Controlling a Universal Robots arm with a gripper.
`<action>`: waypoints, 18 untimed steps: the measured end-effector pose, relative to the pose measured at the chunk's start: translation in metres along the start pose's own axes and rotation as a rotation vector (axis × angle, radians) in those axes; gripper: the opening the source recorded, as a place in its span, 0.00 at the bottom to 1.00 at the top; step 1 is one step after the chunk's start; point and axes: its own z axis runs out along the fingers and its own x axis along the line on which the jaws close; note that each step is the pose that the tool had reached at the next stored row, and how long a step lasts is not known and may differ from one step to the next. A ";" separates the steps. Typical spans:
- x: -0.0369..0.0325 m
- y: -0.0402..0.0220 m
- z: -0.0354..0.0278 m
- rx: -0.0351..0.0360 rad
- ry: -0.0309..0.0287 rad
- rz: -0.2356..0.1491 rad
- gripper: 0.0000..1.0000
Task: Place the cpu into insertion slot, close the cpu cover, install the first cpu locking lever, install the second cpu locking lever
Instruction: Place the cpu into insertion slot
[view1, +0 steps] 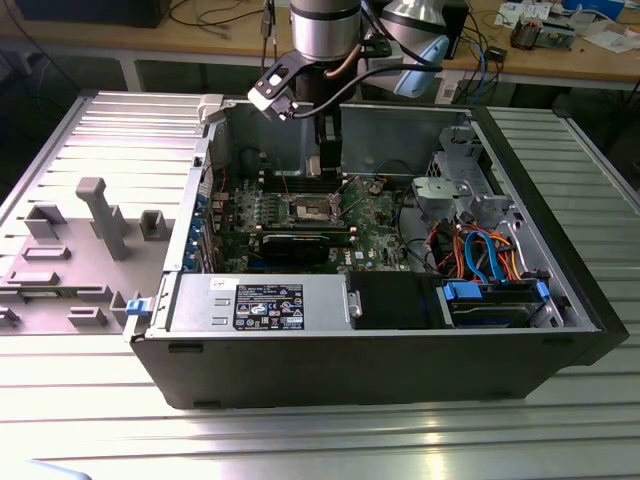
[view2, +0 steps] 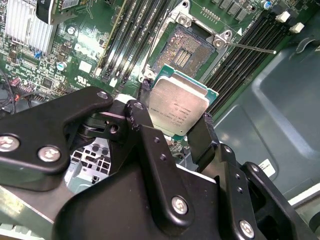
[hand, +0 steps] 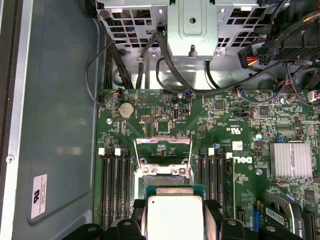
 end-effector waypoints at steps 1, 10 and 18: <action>0.0000 0.0000 0.0004 -0.0001 0.0001 0.000 0.55; 0.0005 -0.0011 0.0116 0.0000 -0.0002 0.001 0.55; 0.0003 -0.0026 0.0208 0.0001 -0.0003 0.001 0.55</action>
